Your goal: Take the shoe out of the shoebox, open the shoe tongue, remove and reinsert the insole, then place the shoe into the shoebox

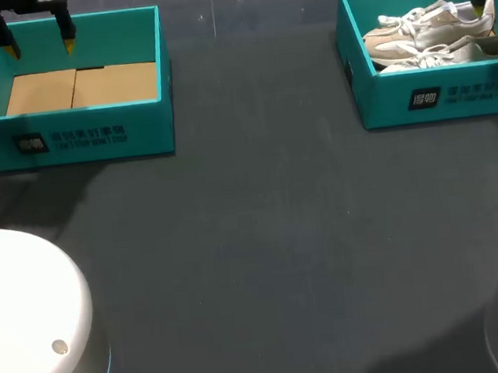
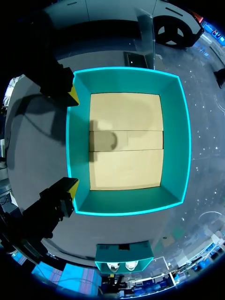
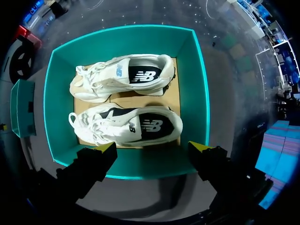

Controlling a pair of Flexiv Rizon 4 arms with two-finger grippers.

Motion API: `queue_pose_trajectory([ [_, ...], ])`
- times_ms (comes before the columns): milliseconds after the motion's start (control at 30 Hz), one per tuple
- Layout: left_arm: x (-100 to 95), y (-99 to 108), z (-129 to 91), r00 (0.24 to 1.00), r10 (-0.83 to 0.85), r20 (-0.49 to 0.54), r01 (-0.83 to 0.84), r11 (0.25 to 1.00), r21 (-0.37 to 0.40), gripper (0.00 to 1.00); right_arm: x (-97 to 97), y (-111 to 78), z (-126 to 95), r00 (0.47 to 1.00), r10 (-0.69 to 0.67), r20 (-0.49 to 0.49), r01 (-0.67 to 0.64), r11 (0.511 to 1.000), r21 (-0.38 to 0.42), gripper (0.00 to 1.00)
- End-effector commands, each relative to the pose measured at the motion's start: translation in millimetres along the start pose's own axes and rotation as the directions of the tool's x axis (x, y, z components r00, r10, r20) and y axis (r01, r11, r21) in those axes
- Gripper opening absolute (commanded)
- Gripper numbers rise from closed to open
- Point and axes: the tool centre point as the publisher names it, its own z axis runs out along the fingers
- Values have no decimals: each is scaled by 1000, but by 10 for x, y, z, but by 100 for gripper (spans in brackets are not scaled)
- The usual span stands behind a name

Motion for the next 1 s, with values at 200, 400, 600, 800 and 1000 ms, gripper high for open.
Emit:
queue_pose_trajectory([
  [200,0,0,0,1000,0,0,0,1000,0,100,-183,72,229,1000,30,0,-30,1000,7,100],
  [400,0,0,0,1000,0,0,0,1000,0,100,-254,89,362,1000,28,8,-28,1000,5,100],
  [600,0,0,0,1000,0,0,0,1000,0,100,-318,123,498,1000,25,8,-25,1000,3,92],
  [800,0,0,0,1000,0,0,0,1000,0,100,-332,120,579,1000,18,-2,-18,1000,4,82],
  [1000,0,0,0,1000,0,0,0,1000,0,100,-347,122,643,1000,16,-5,-16,1000,8,76],
])
